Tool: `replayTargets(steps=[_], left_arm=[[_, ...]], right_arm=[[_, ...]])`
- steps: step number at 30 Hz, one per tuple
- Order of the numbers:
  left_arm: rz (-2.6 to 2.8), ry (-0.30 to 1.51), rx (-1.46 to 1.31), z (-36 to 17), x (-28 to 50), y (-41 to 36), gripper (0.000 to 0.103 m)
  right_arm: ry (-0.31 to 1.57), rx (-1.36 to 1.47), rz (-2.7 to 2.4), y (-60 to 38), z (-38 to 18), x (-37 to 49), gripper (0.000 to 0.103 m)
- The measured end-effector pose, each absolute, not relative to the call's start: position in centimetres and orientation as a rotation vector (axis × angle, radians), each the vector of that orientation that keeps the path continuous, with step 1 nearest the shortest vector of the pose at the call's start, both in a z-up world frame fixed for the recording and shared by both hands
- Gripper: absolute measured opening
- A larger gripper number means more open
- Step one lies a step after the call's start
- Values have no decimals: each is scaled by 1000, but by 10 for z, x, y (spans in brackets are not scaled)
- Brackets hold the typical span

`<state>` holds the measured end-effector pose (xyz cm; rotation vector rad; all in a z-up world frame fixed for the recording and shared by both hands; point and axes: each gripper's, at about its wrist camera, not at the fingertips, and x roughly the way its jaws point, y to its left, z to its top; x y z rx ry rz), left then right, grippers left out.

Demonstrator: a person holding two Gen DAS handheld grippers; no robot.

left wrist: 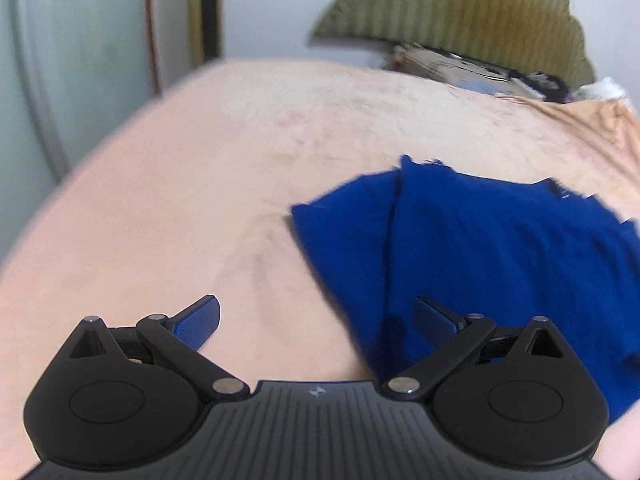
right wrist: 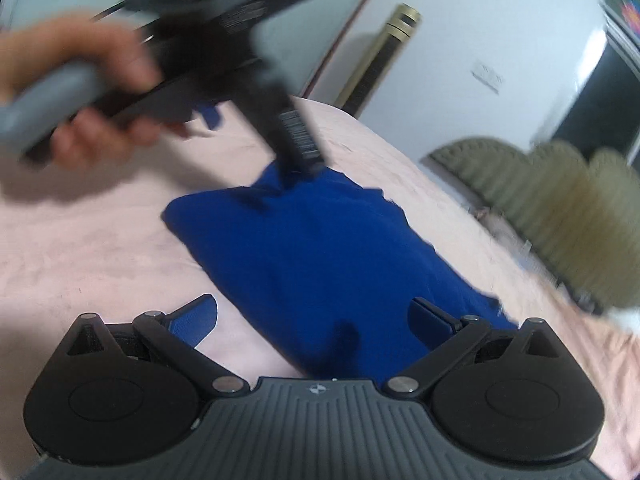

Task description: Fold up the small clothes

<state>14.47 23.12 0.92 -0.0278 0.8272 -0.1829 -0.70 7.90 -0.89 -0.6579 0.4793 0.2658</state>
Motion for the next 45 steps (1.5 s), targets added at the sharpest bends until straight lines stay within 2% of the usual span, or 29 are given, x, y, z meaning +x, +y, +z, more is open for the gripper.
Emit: replayTargets(steps=[5,8,10,12,13,15,16,17,18,19,20,21,22,25,37,45], left_arm=[[-312,914,-208,1,184,244,103],[-387,931,-293,-1,206,242,103],[-425,936,-356,-3,220,237,103],[-481,946,-385,-7,234,228,103],[-495,945,-395,-8,240,223,103],[-492,938,-401,-10,250,215,102],[-484,935,-399,-11,256,212,97],[-470,931,-395,-11,259,209,78],[-451,937,-383,-11,263,207,61],[-424,953,-368,-12,269,205,32],[-401,965,-359,-13,272,204,22],[-389,970,-357,-13,274,202,19],[-385,973,-348,-11,274,201,10],[-324,942,-250,-1,267,187,7],[-261,713,-43,98,237,82,6],[-402,641,113,97,224,-45,6]], right_arm=[[422,-747,202,108,-17,6,99],[425,-736,190,120,-17,21,90],[426,-729,196,127,-19,30,80],[428,-733,207,135,-20,37,62],[433,-729,217,136,-21,40,58],[451,-722,246,136,-22,44,32],[465,-718,259,136,-22,45,25],[472,-715,271,136,-22,45,19],[468,-717,278,136,-21,44,17],[463,-716,284,136,-21,44,15],[462,-706,293,134,-20,43,9],[465,-692,303,132,-19,43,9],[467,-678,312,130,-17,44,9],[449,-615,332,120,-7,40,8],[280,-375,168,9,50,-10,6],[317,-272,-41,-88,42,-27,6]])
